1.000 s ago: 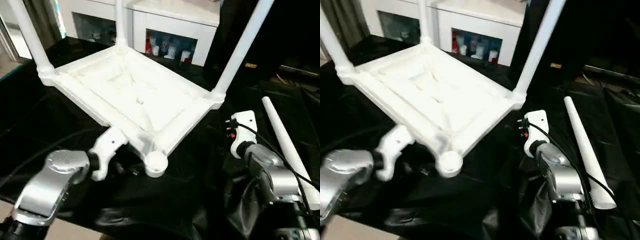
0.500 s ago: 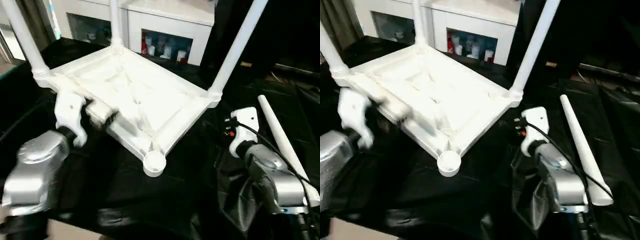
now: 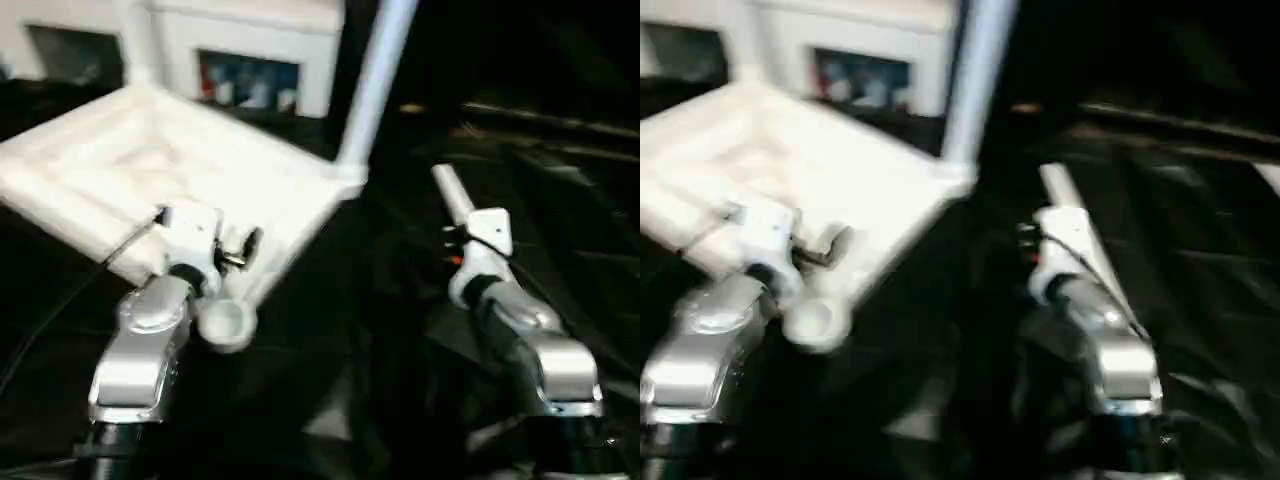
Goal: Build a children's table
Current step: Pick table leg
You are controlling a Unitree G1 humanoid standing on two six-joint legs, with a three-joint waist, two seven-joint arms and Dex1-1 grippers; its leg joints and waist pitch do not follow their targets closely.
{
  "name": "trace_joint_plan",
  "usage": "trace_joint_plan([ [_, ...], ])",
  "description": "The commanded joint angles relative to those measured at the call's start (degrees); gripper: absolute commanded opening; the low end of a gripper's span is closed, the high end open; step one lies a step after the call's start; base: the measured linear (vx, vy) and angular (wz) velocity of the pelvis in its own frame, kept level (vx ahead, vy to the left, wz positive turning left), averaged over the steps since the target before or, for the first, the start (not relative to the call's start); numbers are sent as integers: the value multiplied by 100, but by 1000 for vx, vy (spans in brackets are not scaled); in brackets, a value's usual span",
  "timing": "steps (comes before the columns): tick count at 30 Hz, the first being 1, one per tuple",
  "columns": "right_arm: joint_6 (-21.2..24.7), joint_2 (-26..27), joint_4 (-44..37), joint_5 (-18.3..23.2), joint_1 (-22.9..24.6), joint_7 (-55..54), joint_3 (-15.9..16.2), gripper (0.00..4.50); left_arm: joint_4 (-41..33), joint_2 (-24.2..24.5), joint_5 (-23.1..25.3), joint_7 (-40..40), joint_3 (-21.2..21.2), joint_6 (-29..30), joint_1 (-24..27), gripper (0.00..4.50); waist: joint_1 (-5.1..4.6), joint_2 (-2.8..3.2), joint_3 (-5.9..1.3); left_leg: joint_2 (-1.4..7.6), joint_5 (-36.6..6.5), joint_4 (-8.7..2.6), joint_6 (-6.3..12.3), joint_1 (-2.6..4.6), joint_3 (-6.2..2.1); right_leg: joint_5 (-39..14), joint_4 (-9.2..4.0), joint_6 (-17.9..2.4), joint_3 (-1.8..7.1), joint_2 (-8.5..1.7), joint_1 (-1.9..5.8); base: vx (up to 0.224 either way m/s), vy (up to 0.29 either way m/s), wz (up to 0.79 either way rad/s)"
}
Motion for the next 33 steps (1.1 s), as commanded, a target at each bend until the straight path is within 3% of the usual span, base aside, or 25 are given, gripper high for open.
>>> trace_joint_plan([
  [1, 113, -120, 152, 137, -205, 104, -130, 415, -52, 66, -23, -133, 26, -26, -89, 450, -128, 206, -349, 1551, -437, -858, 1359, 162, -802, -927, 681, 547, 814, -1142, 25, -62, -97, -12],
  [2, 276, -317, 506, 18, -489, 128, -84, 418, -102, 179, -170, -429, 10, 17, -177, 450, -83, 105, -273, 828, -1216, -868, 904, 292, -230, -739, 803, 70, 806, -831, -201, -44, -123, 29],
  [3, 276, -317, 506, 18, -489, 128, -84, 418, -102, 179, -170, -429, 10, 17, -177, 450, -139, 13, -289, 663, -1578, -863, 566, 296, -175, -719, 500, -28, 961, -984, -55, -44, -123, 29],
  [4, 461, -459, 836, -46, -737, 174, -40, 440, -208, 283, -347, -749, -25, 108, -215, 450, 54, -122, -276, 471, -987, -490, -370, 96, -129, -2220, -164, -156, 1323, -1624, 210, -86, -160, 12],
  [5, 518, -503, 979, -48, -846, 194, -41, 440, -251, 332, -418, -887, -44, 130, -229, 450, 126, -109, -276, 525, -648, -486, -463, 111, -149, -2698, -222, -200, 1342, -1712, 257, -104, -131, -8],
  [6, 519, -504, 981, -48, -848, 194, -41, 440, -252, 332, -419, -889, -44, 131, -229, 450, 168, -107, -265, 540, -430, -536, -505, 118, -133, -3038, -262, -238, 1324, -1670, 269, -104, -131, -8],
  [7, 612, -567, 1183, -93, -1003, 227, -18, 440, -314, 415, -530, -1102, -95, 185, -241, 450, 192, -100, -266, 582, -294, -659, -568, 155, -84, -3171, -241, -323, 1238, -1475, 228, -86, -112, -2],
  [8, 695, -651, 1494, -143, -1218, 300, 14, 440, -421, 557, -641, -1406, -204, 225, -243, 450, 163, -92, -266, 597, -446, -772, -601, 167, -59, -3045, -199, -476, 1141, -1323, 224, -78, -97, -3],
  [9, 750, -699, 1674, -177, -1344, 346, 35, 440, -482, 650, -710, -1573, -277, 246, -243, 450, 151, -70, -263, 606, -608, -809, -607, 165, -48, -3036, -207, -517, 1115, -1292, 219, -78, -97, -3],
  [10, 694, -824, 2185, -274, -1679, 427, 120, 440, -635, 854, -908, -1955, -424, 363, -267, 450, 109, -51, -240, 646, -1075, -829, -718, 160, -42, -3137, -209, -597, 1075, -1238, 184, -65, -62, -8],
  [12, 663, -900, 2738, -338, -2038, 402, 163, 440, -736, 1004, -1078, -2258, -517, 479, -321, 450, 93, -52, -235, 653, -1290, -817, -762, 195, -31, -3229, -230, -629, 1037, -1242, 165, 0, 0, 0],
  [15, 565, -969, 3630, -422, -2579, 418, 216, 440, -845, 1174, -1214, -2655, -620, 603, -399, 450, 78, -43, -232, 667, -1272, -809, -756, 179, -25, -3146, -233, -656, 1022, -1251, 166, 0, 0, 0],
  [16, 566, -970, 3637, -422, -2583, 418, 216, 440, -846, 1175, -1215, -2658, -620, 604, -400, 450, 55, -35, -249, 681, -1161, -817, -757, 143, -27, -2879, -191, -739, 1016, -1244, 199, 0, 0, 0],
  [17, 795, -1002, 4187, -525, -2894, 533, 349, 440, -919, 1282, -1351, -2859, -680, 718, -429, 450, 54, -40, -259, 697, -1100, -820, -757, 149, -21, -2724, -175, -765, 1021, -1238, 202, 0, 0, 0],
  [18, 795, -1002, 4187, -525, -2894, 533, 349, 440, -919, 1282, -1351, -2859, -680, 718, -429, 450, 44, -30, -276, 700, -1036, -814, -755, 157, -23, -2537, -133, -850, 1018, -1230, 201, 0, 0, 0],
  [19, 1053, -1013, 4781, -635, -3151, 896, 568, 440, -1040, 1409, -1545, -3072, -772, 890, -441, 450, 32, -9, -308, 712, -793, -817, -737, 124, -17, -1956, -53, -1065, 1014, -1217, 248, 0, 0, 0],
  [21, 1134, -995, 5147, -618, -3274, 1280, 656, 440, -1129, 1454, -1668, -3189, -819, 976, -455, 450, 22, -7, -314, 702, -670, -812, -658, 103, 1, -1650, -38, -1226, 1017, -1215, 272, 0, 0, 0],
  [22, 1147, -962, 5430, -562, -3365, 1434, 606, 440, -1173, 1461, -1741, -3246, -833, 1036, -477, 450, 51, 16, -327, 729, -465, -794, -611, 117, 27, -1271, -25, -1356, 1031, -1234, 273, 0, 0, 0],
  [23, 1166, -935, 5638, -532, -3419, 1463, 544, 440, -1171, 1451, -1761, -3255, -836, 1055, -510, 450, 56, -18, -354, 744, -108, -784, -534, 101, 48, -737, 43, -1490, 1030, -1223, 308, 52, 20, 2],
  [25, 1177, -906, 5913, -525, -3495, 1501, 485, 440, -1163, 1441, -1776, -3269, -837, 1080, -556, 450, 72, -8, -389, 750, 382, -765, -387, 115, 77, 71, 128, -1694, 1018, -1200, 321, 52, 22, 1],
  [27, 1163, -898, 6056, -557, -3539, 1517, 486, 416, -1163, 1445, -1771, -3286, -844, 1092, -579, 450, 72, -8, -391, 751, 510, -764, -324, 109, 81, 255, 151, -1773, 1009, -1203, 336, 0, 0, 0],
  [29, 1098, -904, 6226, -636, -3609, 1477, 534, 405, -1154, 1457, -1765, -3299, -855, 1081, -612, 450, 73, -44, -359, 760, 245, -780, -341, 122, 106, -62, 99, -1774, 1020, -1224, 327, 0, 0, 0],
  [32, 975, -935, 6568, -785, -3773, 1549, 643, 371, -1160, 1521, -1844, -3298, -866, 1133, -648, 450, 80, -31, -338, 768, -46, -783, -497, 139, 109, -578, 55, -1690, 1030, -1252, 312, 0, 0, 0],
  [33, 959, -943, 6636, -824, -3806, 1581, 673, 366, -1174, 1538, -1863, -3304, -864, 1153, -646, 450, 73, -71, -330, 769, -101, -789, -514, 139, 114, -680, 40, -1663, 1031, -1244, 309, 0, 0, 0],
])
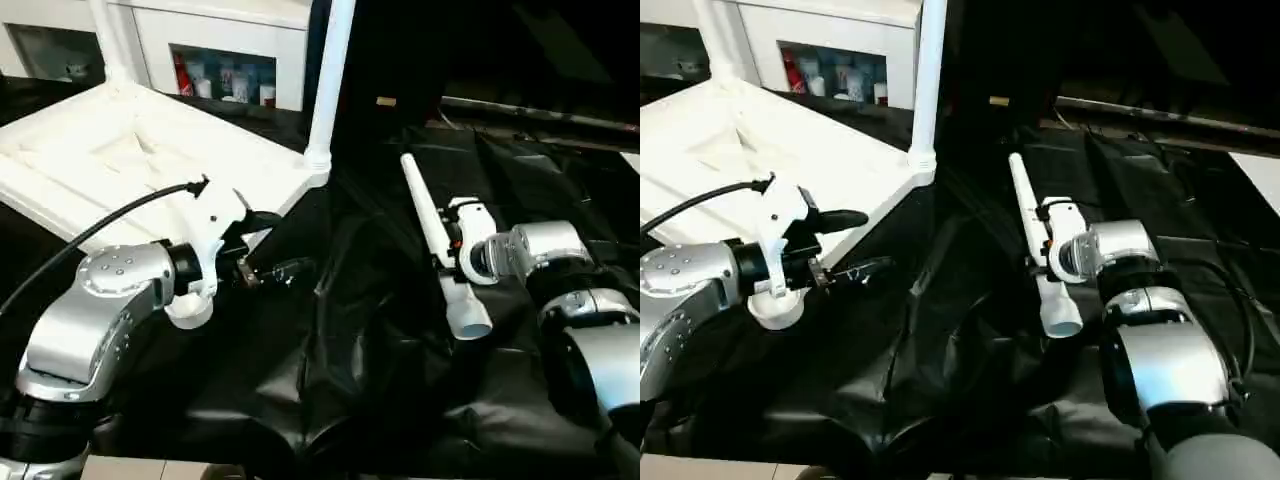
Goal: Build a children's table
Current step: Pick table leg
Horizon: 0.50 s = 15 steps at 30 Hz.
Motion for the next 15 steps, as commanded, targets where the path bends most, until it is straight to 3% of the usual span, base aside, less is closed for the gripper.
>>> trace_joint_plan([
  [1, -26, -104, 161, -137, -87, 59, 68, 364, -88, 47, -76, -39, -60, 54, -63, 450, 21, 40, -363, 471, -662, -436, -134, 114, -131, -586, -440, -1454, 436, -565, 323, 0, 0, 0],
  [5, -115, -130, 344, -220, -153, 124, 99, 325, -135, 116, -142, -178, -98, 55, -38, 450, 22, 39, -355, 486, -851, -446, -284, 128, -126, -1014, -473, -1275, 438, -569, 302, 0, 0, 0],
  [13, -363, -193, 594, -263, -180, 37, -8, 273, -436, 556, -340, -767, -455, 289, 80, 450, 33, 32, -374, 502, -602, -435, -299, 125, -53, -761, -419, -1243, 433, -550, 291, 0, 0, 0],
  [15, -369, -200, 617, -264, -174, 48, -27, 245, -490, 610, -385, -833, -496, 351, 118, 450, 20, 4, -371, 501, -578, -434, -288, 114, -39, -737, -419, -1237, 436, -543, 289, 0, 0, 0],
])
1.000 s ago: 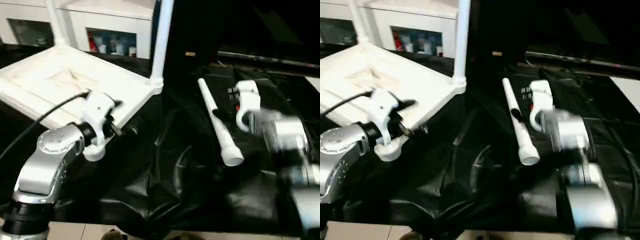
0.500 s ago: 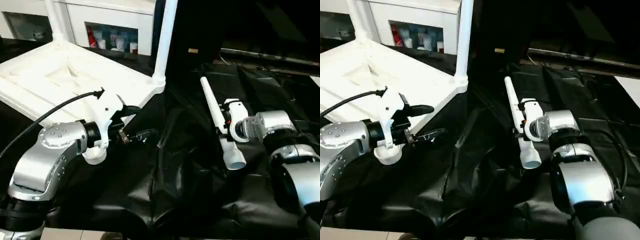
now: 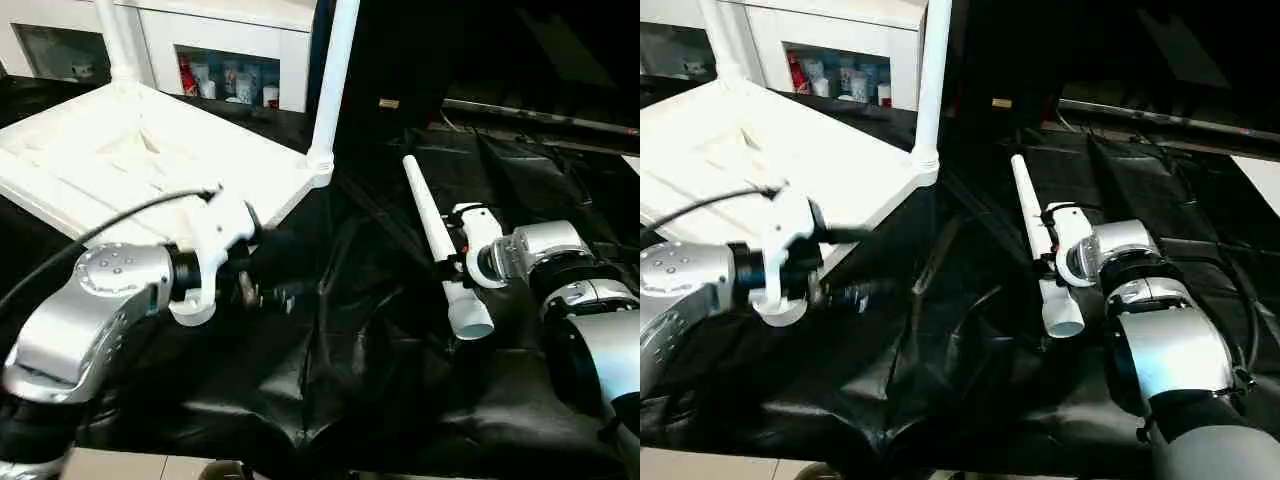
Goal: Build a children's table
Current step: Pick table leg
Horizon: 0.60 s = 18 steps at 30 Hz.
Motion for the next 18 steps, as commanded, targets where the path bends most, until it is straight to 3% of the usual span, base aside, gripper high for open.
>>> trace_joint_plan([
  [1, -39, -113, 131, -54, -31, -44, -68, 239, -181, 117, -58, -174, -176, 111, 68, 450, 17, 21, -366, 412, -609, -429, -271, 97, -171, -807, -429, -1229, 441, -555, 289, 0, 0, 0],
  [9, -100, -162, 202, 9, 60, -115, -212, 186, 64, 262, 285, -56, -401, -44, 105, 450, 12, 17, -357, 419, -777, -440, -347, 113, -178, -1122, -464, -1085, 445, -546, 270, 0, 0, 0],
  [13, -189, -289, 187, 225, 70, -291, -530, 185, 460, 98, 402, 147, -338, -293, -49, 450, 28, 3, -372, 404, -648, -431, -302, 111, -168, -932, -448, -1098, 441, -537, 277, 0, 0, 0],
  [14, -237, -357, 142, 353, 70, -329, -693, 184, 599, -58, 394, 294, -228, -412, -129, 450, 35, -27, -373, 400, -593, -430, -263, 97, -167, -861, -443, -1110, 439, -535, 288, 0, 0, 0],
  [17, -509, -531, -141, 817, 129, -214, -1248, 184, 975, -599, 365, 788, 64, -713, -444, 450, 101, -44, -396, 404, -552, -413, -228, 117, -152, -673, -433, -1137, 433, -535, 297, 0, 0, 0],
  [18, -528, -535, -158, 837, 135, -201, -1270, 184, 989, -625, 358, 810, 76, -713, -459, 450, 101, -55, -386, 405, -555, -417, -215, 102, -147, -650, -438, -1124, 438, -539, 302, 0, 0, 0],
])
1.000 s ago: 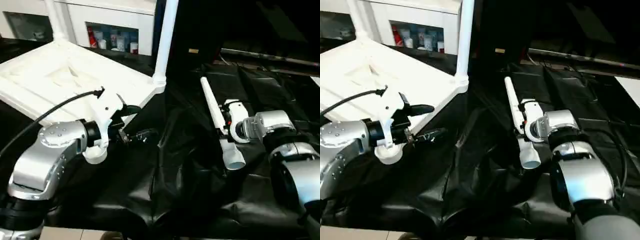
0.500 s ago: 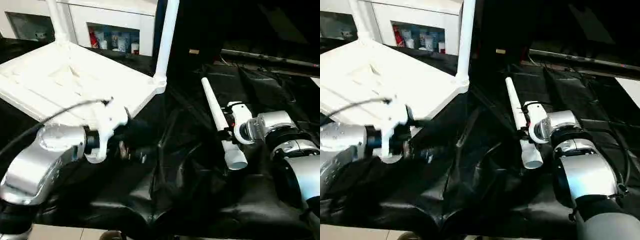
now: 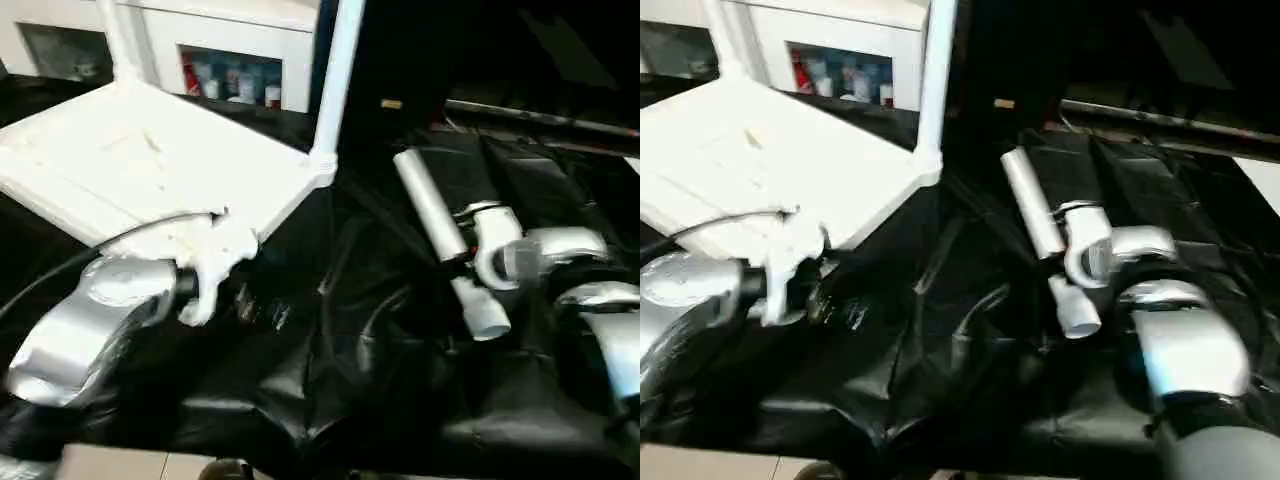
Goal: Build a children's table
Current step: Pick table leg
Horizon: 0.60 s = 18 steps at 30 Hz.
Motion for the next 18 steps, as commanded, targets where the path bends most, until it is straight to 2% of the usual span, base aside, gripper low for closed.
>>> trace_joint_plan([
  [1, -443, -109, -467, 463, 119, 310, -457, 184, 192, -333, -52, 410, 188, -136, -277, 450, 26, 10, -419, 404, -536, -407, -197, 122, -162, -593, -427, -1140, 428, -550, 305, 0, 0, 0],
  [2, -677, -112, -794, 703, 271, 639, -673, 184, 289, -627, -166, 640, 290, -19, -436, 450, 30, -46, -406, 391, -529, -394, -117, 79, -140, -480, -445, -1110, 450, -555, 343, 0, 0, 0],
  [3, -826, -91, -1201, 931, 471, 971, -855, 184, 373, -918, -350, 818, 400, 151, -582, 450, 82, 68, -422, 402, -519, -387, -118, 100, -164, -403, -427, -1114, 446, -581, 345, 0, 0, 0],
  [4, -854, -53, -1632, 1123, 684, 1281, -968, 184, 432, -1171, -550, 950, 493, 314, -707, 450, 66, 12, -447, 417, -383, -391, -33, 105, -165, -106, -399, -1187, 439, -557, 352, 0, 0, 0],
  [5, -810, -11, -2001, 1273, 872, 1520, -1027, 184, 473, -1358, -734, 1032, 577, 457, -793, 450, 84, 26, -448, 413, -279, -396, 55, 110, -163, 144, -396, -1252, 431, -534, 358, 0, 0, 0],
  [6, -627, 50, -2582, 1545, 1164, 1827, -1099, 184, 563, -1606, -977, 1140, 695, 624, -917, 450, 109, 1, -452, 397, -164, -390, 174, 102, -160, 353, -386, -1329, 427, -531, 381, 0, 0, 0],
  [7, -256, 178, -3547, 2062, 1670, 2307, -1190, 184, 706, -1933, -1331, 1254, 850, 856, -1121, 450, 132, 41, -455, 405, -162, -382, 289, 99, -168, 479, -397, -1394, 433, -551, 389, 0, 0, 0],
  [8, -193, 200, -3710, 2154, 1757, 2386, -1205, 184, 731, -1986, -1379, 1272, 868, 883, -1160, 450, 156, 21, -445, 401, -168, -389, 326, 103, -171, 450, -402, -1383, 429, -540, 397, 0, 0, 0],
  [9, -66, 257, -4076, 2373, 1957, 2546, -1232, 184, 797, -2101, -1468, 1308, 909, 928, -1249, 450, 192, 30, -452, 410, -256, -393, 390, 114, -176, 291, -428, -1392, 417, -554, 385, 0, 0, 0],
  [10, 77, 313, -4445, 2614, 2170, 2703, -1248, 184, 894, -2220, -1518, 1378, 953, 920, -1364, 450, 208, 23, -445, 399, -356, -398, 390, 105, -185, -13, -476, -1345, 404, -560, 392, 0, 0, 0],
  [11, 280, 395, -4903, 2962, 2429, 2860, -1269, 184, 1071, -2389, -1613, 1435, 1026, 969, -1568, 450, 217, 52, -446, 402, -419, -390, 358, 122, -187, -158, -480, -1348, 404, -572, 376, 0, 0, 0],
  [12, 409, 451, -5191, 3188, 2594, 2952, -1279, 184, 1194, -2496, -1678, 1468, 1080, 1008, -1704, 450, 238, 53, -428, 392, -477, -400, 367, 123, -180, -302, -532, -1281, 405, -561, 376, 0, 0, 0],
  [14, 580, 573, -5783, 3575, 2937, 3104, -1248, 184, 1411, -2708, -1847, 1523, 1205, 1158, -1978, 450, 261, 49, -432, 432, -582, -413, 238, 141, -214, -721, -545, -1165, 379, -578, 360, 0, 0, 0],
  [18, 787, 715, -6449, 3820, 3273, 3161, -1107, 183, 1640, -2850, -1975, 1521, 1176, 1321, -2252, 450, 268, 46, -393, 425, -690, -450, 117, 134, -225, -1243, -627, -955, 373, -586, 336, 0, 0, 0],
])
